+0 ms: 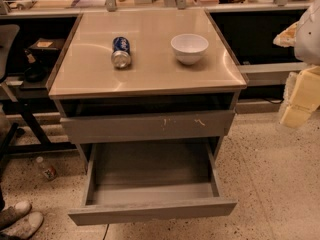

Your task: Close middle drawer

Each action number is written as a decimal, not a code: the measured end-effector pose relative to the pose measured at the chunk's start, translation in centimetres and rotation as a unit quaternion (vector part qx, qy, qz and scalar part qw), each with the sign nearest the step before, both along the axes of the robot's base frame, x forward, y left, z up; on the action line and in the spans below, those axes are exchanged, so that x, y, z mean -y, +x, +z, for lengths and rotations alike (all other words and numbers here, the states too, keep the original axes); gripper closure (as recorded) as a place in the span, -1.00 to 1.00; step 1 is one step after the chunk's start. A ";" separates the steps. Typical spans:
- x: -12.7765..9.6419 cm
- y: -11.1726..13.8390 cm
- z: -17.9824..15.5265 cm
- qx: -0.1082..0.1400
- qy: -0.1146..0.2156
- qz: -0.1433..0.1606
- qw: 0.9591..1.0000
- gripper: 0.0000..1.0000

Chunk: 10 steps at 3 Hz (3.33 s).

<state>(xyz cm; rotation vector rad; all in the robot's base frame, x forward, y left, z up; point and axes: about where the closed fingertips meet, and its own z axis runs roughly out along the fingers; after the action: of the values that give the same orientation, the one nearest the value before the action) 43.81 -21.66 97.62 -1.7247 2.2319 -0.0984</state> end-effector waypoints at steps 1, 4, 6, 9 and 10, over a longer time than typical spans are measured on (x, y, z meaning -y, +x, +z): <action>0.0 0.0 0.0 0.000 0.000 0.000 1.000 -1.00; 0.0 0.0 0.0 0.000 0.000 0.000 1.000 0.31; 0.0 0.0 0.0 0.000 0.000 0.000 1.000 1.00; 1.4 -4.7 -8.2 -0.027 -0.032 -0.037 0.998 1.00; 1.8 -5.7 -13.1 -0.061 -0.034 -0.041 0.997 1.00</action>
Offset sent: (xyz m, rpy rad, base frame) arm 0.0000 0.0000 0.0000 0.0000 0.0000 0.0000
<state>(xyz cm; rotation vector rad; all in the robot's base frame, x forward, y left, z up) 38.09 -23.44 84.47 -1.7152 2.4141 -0.0917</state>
